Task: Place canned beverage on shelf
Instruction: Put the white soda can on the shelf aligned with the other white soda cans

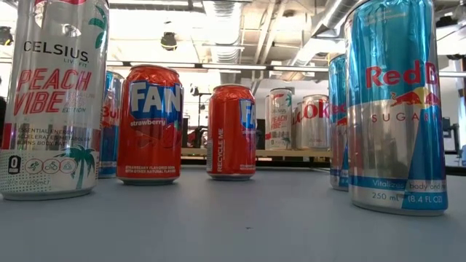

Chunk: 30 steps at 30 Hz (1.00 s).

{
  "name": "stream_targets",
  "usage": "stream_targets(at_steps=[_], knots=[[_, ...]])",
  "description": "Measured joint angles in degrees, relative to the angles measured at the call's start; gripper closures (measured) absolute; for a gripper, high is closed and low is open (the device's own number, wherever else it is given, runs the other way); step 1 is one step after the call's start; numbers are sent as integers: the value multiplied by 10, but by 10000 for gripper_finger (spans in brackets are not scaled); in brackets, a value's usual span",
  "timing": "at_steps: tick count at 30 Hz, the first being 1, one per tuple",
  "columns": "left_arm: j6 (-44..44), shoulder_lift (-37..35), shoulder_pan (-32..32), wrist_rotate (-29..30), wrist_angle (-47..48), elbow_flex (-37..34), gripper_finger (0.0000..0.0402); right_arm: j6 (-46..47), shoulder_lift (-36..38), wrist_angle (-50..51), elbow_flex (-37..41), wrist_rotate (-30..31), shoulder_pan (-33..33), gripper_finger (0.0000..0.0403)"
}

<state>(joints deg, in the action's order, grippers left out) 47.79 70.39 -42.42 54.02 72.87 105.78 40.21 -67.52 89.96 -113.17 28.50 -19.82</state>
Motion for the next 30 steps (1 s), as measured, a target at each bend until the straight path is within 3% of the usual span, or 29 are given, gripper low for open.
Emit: stream_targets(at_steps=[5,12,16,22,26,30], knots=[[-9,0,32,-27,0,0,69,30,18,-68,139,44,-60,403],[-40,2,54,-42,-8,0,69,-24,18,-289,266,53,-107,403],[-69,9,56,-32,-19,0,69,-77,11,-466,311,49,-117,403],[-110,10,54,-35,-57,0,69,-154,-23,-647,325,14,-129,401],[-138,10,46,-22,-91,0,69,-163,-45,-682,325,-2,-127,368],[-146,9,24,-12,-96,0,69,-137,-69,-664,325,-2,-126,301]])
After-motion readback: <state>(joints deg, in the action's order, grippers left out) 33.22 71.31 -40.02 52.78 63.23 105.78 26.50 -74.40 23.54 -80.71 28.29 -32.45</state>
